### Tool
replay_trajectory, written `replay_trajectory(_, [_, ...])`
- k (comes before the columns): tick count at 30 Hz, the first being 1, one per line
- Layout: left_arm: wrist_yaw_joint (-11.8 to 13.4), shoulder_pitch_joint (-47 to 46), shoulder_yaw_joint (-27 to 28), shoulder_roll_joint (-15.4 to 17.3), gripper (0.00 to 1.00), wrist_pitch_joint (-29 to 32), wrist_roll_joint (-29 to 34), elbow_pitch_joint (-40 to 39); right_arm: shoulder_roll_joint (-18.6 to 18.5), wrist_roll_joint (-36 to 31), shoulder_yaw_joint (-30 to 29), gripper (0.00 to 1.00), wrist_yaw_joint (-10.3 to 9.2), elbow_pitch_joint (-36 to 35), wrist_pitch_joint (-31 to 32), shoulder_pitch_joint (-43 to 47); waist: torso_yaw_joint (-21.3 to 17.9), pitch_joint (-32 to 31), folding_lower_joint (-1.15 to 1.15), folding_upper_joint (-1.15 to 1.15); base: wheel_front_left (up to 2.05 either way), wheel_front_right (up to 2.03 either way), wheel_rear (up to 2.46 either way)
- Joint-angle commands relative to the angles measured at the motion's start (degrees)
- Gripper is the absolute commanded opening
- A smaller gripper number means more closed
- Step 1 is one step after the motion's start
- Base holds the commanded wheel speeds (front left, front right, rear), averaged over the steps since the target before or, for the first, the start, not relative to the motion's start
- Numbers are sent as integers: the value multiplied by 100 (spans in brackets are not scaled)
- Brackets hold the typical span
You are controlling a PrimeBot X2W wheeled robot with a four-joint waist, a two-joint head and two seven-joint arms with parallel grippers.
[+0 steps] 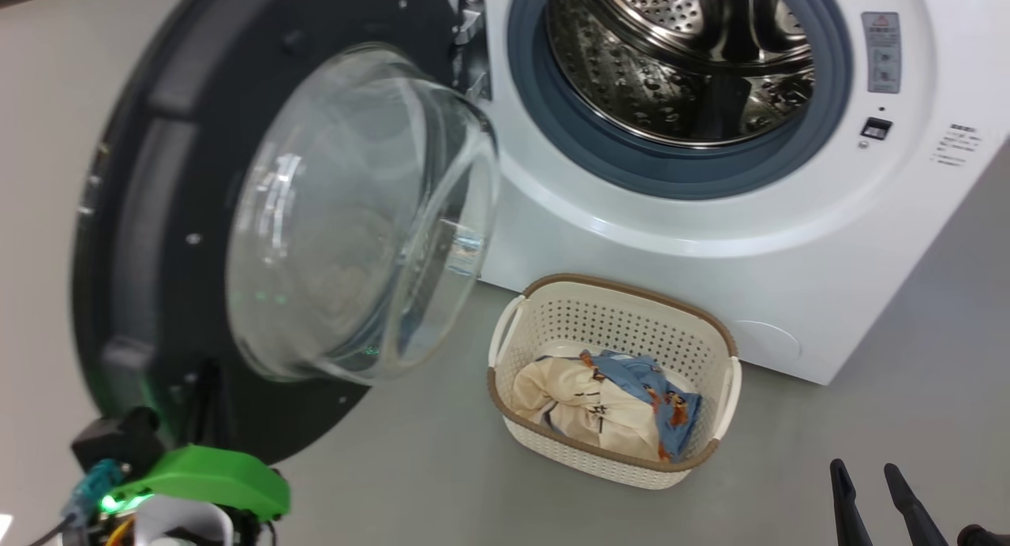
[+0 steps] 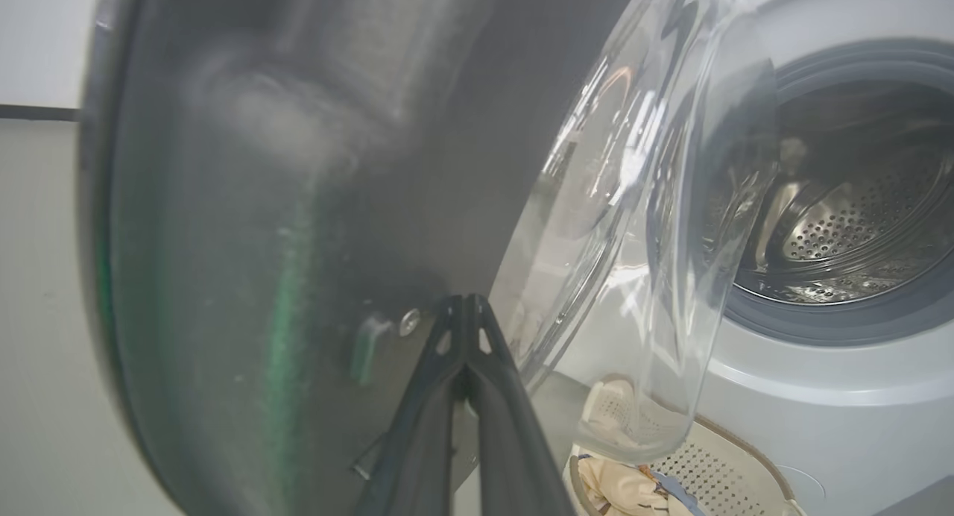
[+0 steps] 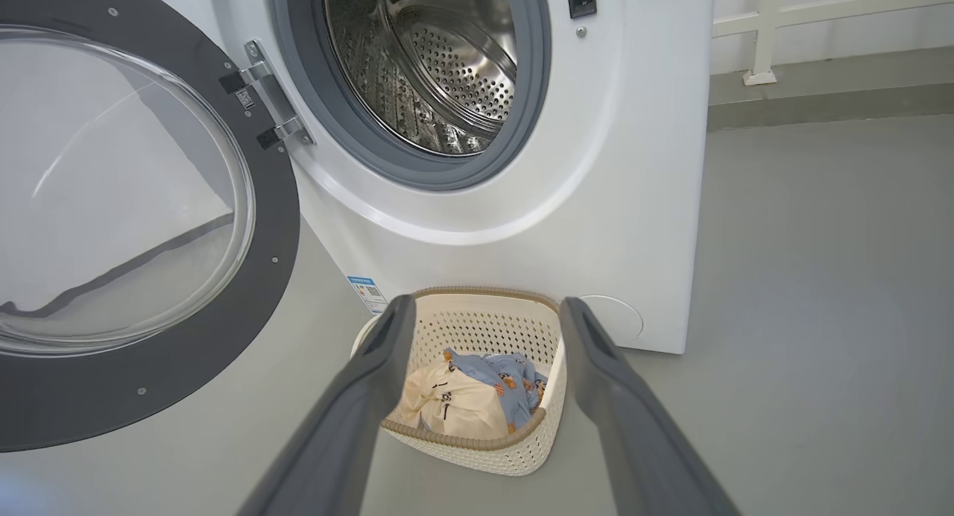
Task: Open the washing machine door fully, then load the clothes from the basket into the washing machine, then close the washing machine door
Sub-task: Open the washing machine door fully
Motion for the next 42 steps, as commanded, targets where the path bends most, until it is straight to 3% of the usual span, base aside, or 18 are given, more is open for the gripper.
replay_trajectory(1, [26,-307,307,228,0,-78,-23,-28,-114,-20,134,100,9,-110,-68,-123,-111,-20,0,0,0,0,0])
replay_trajectory(17, [-141,-1095,1411,624,0,-668,-160,1805,-222,6,129,100,9,-97,-68,51,-849,-131,0,0,0,0,0])
replay_trajectory(42, [-543,-1558,2637,590,0,-675,820,2628,-256,23,164,100,9,-54,-68,57,-1078,-191,0,0,0,0,0])
